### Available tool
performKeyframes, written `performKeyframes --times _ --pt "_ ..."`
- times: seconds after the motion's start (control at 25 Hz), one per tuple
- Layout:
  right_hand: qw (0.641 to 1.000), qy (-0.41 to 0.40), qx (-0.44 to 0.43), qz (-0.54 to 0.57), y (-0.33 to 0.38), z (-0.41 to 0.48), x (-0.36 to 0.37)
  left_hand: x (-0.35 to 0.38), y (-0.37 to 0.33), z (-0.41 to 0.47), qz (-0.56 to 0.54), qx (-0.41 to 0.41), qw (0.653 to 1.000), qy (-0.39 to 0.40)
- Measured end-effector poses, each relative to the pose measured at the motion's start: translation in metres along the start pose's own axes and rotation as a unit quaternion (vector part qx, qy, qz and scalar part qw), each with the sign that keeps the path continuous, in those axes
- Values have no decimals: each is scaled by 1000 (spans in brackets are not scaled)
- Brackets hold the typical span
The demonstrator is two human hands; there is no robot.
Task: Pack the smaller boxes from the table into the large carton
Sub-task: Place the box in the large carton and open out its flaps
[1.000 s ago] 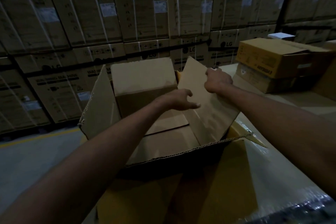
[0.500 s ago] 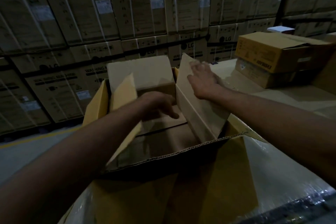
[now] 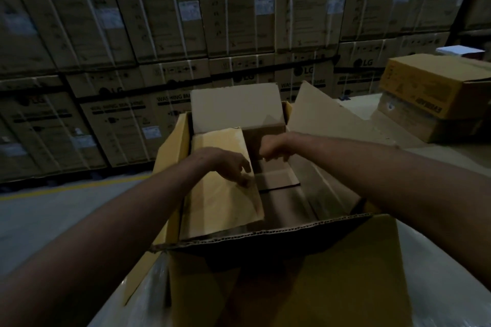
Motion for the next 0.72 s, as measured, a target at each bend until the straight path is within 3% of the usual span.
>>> performKeyframes --times 0.16,0.28,0.36,0.44,0.56,0.72 --pt "964 108 64 237 9 17 44 -4 5 -11 -22 37 998 -38" --pt "923 -14 20 384 44 20 32 -23 27 -31 -95 44 989 -108" --pt "926 -96 -34 365 77 9 7 -35 53 -49 -184 24 972 -142" --pt "929 -111 -93 341 110 -8 -8 -46 80 -68 -251 -6 953 -167" --pt "933 -5 -151 326 146 -15 4 -53 119 -90 -355 -36 913 -198" --pt "958 83 -215 170 176 -1 45 -37 168 -103 -386 -144 876 -253"
Point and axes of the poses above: each hand's wrist, its own z-axis towards the middle knuckle, its own x-axis out of the palm, y = z × x, the point moved 4 cm from there along z, towards the middle knuckle, and after that the axes turned 6 degrees about y, right-handed, at the moved point
